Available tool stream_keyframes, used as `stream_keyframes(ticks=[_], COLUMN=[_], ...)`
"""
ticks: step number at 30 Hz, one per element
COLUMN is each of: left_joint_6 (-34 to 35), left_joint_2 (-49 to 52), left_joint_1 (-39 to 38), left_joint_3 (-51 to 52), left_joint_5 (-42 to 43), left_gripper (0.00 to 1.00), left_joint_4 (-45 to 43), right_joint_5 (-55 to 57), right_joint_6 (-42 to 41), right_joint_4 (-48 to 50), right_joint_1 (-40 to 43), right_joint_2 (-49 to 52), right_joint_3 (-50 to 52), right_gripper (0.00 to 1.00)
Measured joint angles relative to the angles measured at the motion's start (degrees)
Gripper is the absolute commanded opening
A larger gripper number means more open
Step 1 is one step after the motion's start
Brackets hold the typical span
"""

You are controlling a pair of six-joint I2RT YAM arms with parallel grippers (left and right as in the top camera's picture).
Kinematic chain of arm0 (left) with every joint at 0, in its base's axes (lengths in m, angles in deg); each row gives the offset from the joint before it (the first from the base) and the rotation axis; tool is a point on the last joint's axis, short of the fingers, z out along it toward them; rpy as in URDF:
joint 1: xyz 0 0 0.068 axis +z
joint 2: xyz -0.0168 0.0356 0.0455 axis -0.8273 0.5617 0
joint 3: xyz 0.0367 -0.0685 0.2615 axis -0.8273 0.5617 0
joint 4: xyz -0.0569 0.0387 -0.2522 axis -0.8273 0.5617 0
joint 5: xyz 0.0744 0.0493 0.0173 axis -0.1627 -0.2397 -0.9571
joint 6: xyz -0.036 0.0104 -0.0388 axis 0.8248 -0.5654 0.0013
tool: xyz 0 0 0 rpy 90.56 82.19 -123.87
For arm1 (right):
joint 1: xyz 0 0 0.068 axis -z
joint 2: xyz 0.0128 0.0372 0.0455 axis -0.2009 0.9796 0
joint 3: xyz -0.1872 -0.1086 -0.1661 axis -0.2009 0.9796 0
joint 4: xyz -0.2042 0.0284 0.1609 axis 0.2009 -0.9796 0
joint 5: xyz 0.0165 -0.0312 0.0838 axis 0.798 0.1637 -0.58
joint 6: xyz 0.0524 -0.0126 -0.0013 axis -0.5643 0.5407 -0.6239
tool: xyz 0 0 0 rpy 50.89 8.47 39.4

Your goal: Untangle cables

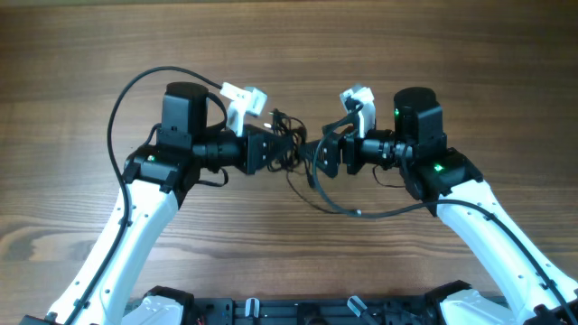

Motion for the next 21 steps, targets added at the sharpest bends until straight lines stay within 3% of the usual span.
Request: stream_keyframes(ticks=[2,5,13,17,21], left_joint_6=[-3.48,-6.54,-9.27,-9.42,-10.29], left_joint_2=[0.00,0.00,0.00,0.00,0.00], left_joint_1=[0.00,0.00,0.00,0.00,0.00], left_joint_3=[0.00,0.00,0.00,0.00,0.02], left_joint_5=[3.21,6.01,11.02,12.28,14.45], left_gripper=[0.04,0.04,0.04,0.04,0.08], left_joint_4=[0.83,1.79,1.97,2.38,2.54], right_joint_5=[0.20,0.24,-2.14,-7.87,-11.17], right_joint_6=[7.58,14.97,23.82,25.64,26.29], right_joint_4=[-2.43,-4.79,-3.10,-0.48,-0.59], right_joint_1=[0.00,0.00,0.00,0.02,0.09], right_joint_2=[0.00,0.00,0.28,0.39,0.39], right_joint_3=[0.00,0.00,-0.02,-0.07,-0.07], right_gripper=[0.98,0.86,0.66,0.27,0.10])
